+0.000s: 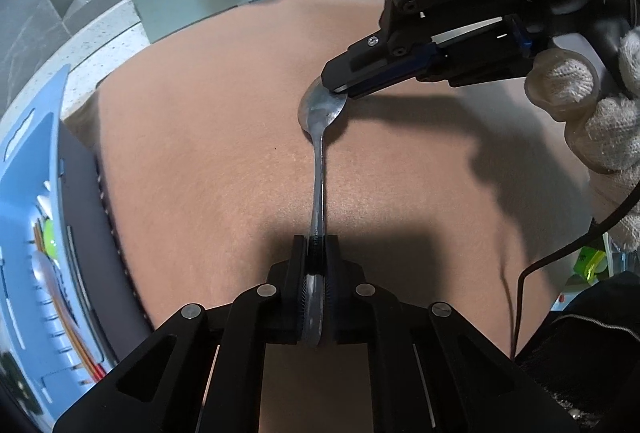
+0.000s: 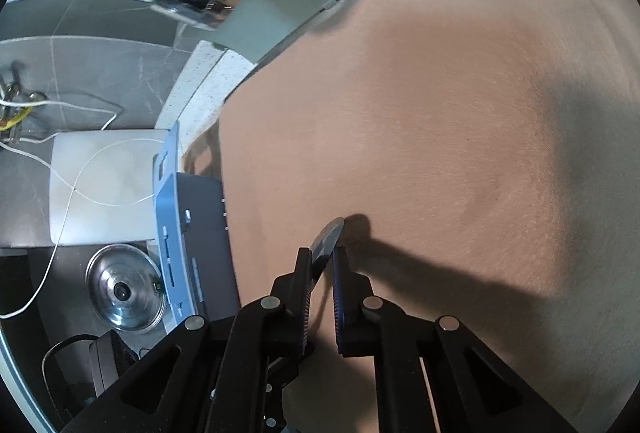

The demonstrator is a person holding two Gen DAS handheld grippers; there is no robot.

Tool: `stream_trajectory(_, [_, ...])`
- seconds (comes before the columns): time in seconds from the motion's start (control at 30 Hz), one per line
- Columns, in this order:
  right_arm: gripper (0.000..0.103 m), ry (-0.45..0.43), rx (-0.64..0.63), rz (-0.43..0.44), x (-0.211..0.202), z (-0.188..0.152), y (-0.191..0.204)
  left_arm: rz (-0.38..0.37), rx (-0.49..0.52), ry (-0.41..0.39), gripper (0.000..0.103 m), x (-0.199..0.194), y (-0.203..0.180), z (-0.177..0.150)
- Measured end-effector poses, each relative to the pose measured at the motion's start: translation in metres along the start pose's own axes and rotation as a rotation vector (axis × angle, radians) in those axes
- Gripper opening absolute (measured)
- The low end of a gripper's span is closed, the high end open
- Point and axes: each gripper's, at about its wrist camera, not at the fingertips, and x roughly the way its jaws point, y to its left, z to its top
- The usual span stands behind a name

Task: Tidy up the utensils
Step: 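Lift the metal spoon with the left tool and carry it over the basket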

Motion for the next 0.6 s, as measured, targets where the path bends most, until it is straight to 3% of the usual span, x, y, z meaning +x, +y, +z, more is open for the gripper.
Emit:
stream_trajectory(0.23, [0.008, -0.023, -0.058, 0.022, -0.018, -0.002, 0.027, 0.005, -0.021, -0.06, 0.008, -0.027, 0.006, -0.001])
stream_trajectory(0.6, [0.007, -0.021, -0.202, 0.078, -0.019, -0.002, 0.106, 0.065, -0.107, -0.159, 0.008, -0.076, 0.042, -0.013])
